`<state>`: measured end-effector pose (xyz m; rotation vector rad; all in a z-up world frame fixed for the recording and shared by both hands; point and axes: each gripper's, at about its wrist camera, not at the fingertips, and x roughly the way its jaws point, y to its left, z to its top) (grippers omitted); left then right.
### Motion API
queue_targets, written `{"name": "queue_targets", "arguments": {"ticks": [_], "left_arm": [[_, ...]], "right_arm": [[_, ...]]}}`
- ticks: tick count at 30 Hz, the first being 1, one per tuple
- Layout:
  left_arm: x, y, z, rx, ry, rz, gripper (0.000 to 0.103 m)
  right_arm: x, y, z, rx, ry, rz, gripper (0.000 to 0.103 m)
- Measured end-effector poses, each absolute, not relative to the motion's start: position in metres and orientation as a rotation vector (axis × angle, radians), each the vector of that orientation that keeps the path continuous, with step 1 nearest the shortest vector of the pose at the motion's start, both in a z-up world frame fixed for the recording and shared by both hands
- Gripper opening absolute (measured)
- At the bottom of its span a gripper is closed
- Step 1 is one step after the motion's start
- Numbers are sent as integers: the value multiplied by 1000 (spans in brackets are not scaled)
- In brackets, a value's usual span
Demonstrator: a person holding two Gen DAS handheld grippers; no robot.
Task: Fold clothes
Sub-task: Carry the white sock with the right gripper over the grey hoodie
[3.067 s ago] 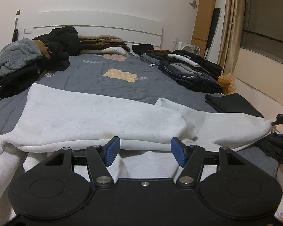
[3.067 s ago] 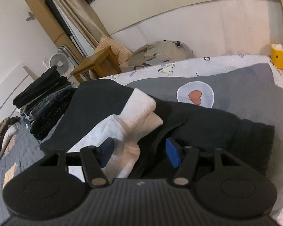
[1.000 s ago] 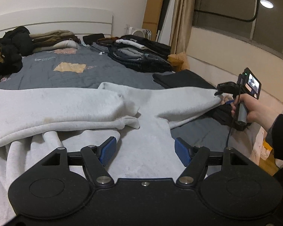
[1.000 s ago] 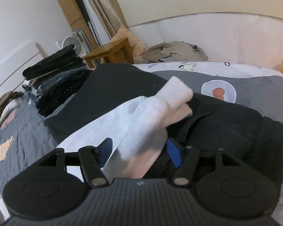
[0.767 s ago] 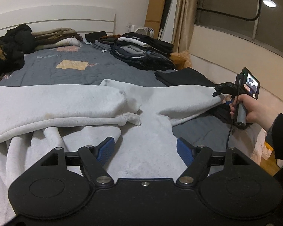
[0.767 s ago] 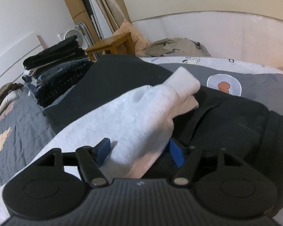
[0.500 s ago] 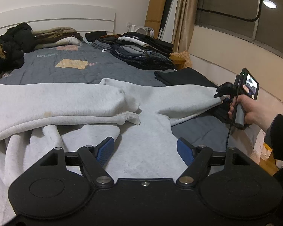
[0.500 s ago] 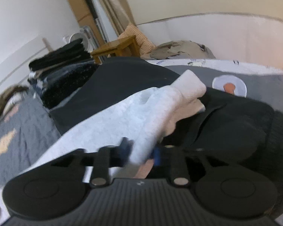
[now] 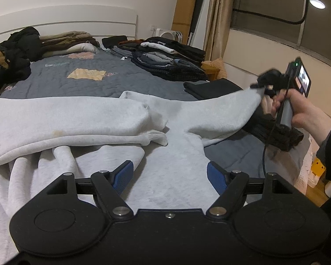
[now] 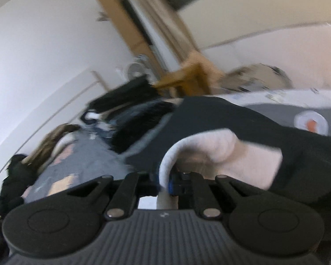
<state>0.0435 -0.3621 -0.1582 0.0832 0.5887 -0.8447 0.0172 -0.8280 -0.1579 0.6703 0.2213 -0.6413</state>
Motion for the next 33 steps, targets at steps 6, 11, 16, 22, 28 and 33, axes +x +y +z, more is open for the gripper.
{"name": "queue_targets", "arguments": {"ticks": [6, 11, 16, 22, 28, 33], "left_arm": [[45, -357, -156, 84, 584, -835, 73], [50, -349, -154, 84, 573, -807, 73], [60, -337, -149, 77, 560, -766, 73], [74, -317, -144, 58, 560, -722, 73], [88, -291, -136, 29, 538, -650, 73], [100, -273, -128, -3, 522, -600, 73]], "right_arm": [[41, -776, -126, 588, 212, -474, 7], [65, -721, -110, 514, 245, -320, 7], [89, -662, -103, 450, 290, -174, 7], [112, -593, -104, 381, 353, -39, 7], [123, -541, -100, 354, 371, 52, 7], [139, -511, -87, 372, 338, 80, 7]]}}
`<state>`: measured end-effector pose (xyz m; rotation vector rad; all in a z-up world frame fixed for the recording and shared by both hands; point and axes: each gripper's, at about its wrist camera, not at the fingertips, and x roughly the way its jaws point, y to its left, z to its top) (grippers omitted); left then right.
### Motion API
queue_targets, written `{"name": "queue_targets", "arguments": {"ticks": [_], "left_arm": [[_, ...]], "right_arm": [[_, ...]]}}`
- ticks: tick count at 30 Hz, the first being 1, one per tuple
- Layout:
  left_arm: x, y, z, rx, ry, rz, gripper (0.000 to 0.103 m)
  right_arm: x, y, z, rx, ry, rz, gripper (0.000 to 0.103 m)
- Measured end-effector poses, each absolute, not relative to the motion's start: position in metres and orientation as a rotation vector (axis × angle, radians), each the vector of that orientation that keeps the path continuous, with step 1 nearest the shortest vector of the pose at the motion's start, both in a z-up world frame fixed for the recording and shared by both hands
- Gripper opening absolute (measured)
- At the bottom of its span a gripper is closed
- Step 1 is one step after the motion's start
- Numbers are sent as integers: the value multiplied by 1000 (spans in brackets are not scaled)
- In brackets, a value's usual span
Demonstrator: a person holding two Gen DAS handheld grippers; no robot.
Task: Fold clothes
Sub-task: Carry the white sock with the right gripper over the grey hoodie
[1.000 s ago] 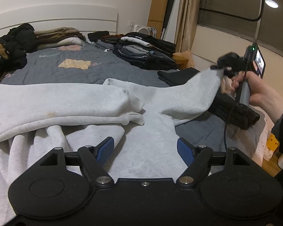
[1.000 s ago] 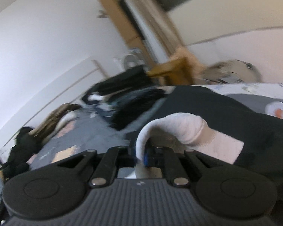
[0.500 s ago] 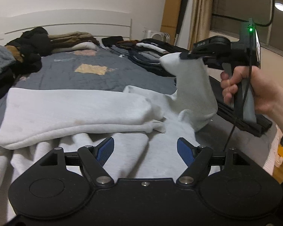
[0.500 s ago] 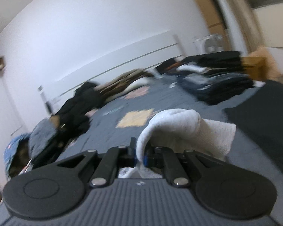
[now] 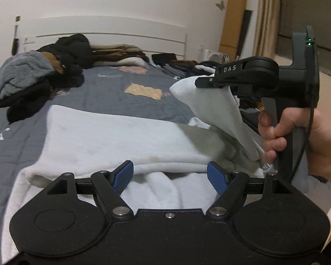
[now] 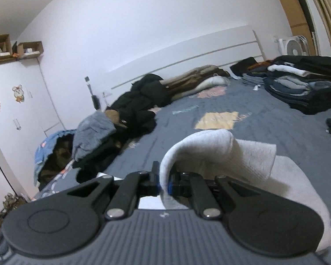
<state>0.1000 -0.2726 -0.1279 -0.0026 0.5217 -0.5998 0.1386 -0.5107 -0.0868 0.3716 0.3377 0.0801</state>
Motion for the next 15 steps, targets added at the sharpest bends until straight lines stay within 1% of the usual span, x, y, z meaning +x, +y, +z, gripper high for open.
{"name": "queue_targets", "arguments": {"ticks": [5, 8, 11, 12, 13, 14, 15], "left_arm": [[107, -258, -124, -13, 520, -565, 73], [111, -247, -123, -4, 523, -542, 73], [119, -233, -124, 19, 525, -497, 73], [123, -227, -124, 11, 532, -480, 73], [126, -222, -125, 0, 540, -463, 73], [130, -217, -125, -11, 548, -449, 73], [132, -213, -125, -14, 550, -436, 73]], "right_arm": [[150, -473, -85, 344, 341, 132, 7], [160, -448, -98, 293, 403, 179, 8], [167, -423, -122, 177, 488, 211, 11], [169, -415, -130, 138, 516, 222, 13], [172, -407, -138, 99, 543, 233, 19], [170, -402, -140, 78, 554, 246, 27], [168, -397, -143, 56, 564, 260, 31]]}}
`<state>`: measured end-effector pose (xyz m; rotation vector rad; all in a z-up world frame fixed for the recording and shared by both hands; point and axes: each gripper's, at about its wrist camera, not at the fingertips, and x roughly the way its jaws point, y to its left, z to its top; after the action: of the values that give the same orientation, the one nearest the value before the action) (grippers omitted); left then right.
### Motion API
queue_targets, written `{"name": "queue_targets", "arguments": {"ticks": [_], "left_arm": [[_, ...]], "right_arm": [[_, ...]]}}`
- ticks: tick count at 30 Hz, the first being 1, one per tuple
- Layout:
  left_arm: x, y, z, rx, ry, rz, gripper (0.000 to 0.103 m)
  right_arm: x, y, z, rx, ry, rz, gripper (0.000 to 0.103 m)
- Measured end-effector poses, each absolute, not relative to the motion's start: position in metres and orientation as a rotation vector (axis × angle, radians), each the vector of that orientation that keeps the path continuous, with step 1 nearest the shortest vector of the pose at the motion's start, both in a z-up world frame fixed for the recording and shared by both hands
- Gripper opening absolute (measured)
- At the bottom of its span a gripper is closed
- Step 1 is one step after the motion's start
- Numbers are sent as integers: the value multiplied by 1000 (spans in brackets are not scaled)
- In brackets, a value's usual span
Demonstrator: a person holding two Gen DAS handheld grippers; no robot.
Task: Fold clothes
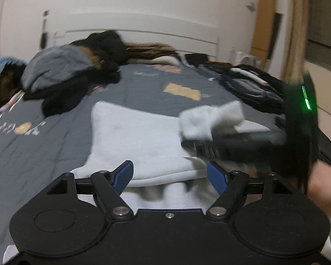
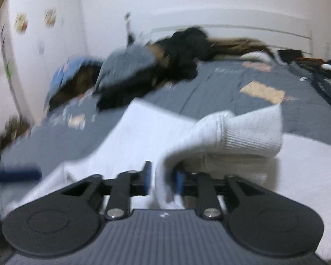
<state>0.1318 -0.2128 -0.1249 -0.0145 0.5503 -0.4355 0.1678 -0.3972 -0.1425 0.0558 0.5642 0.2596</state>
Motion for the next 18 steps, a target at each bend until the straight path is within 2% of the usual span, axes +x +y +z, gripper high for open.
{"name": "queue_targets", "arguments": {"ticks": [2, 5, 9, 13, 18], "left_arm": [[136, -205, -125, -22, 556, -409, 73], [140, -195, -123, -30, 550, -388, 73], [144, -185, -118, -66, 539, -384, 73], [147, -180, -116, -89, 538, -363, 74], [144, -181, -114, -104, 536, -378, 75]], "right_arm": [[164, -387, -147, 13, 585, 286, 41], [152, -388, -127, 15, 521, 280, 53], [140, -395, -101, 39, 463, 272, 64], [145, -400, -95, 38, 552, 311, 77], [156, -390, -142, -31, 557, 301, 78]]}}
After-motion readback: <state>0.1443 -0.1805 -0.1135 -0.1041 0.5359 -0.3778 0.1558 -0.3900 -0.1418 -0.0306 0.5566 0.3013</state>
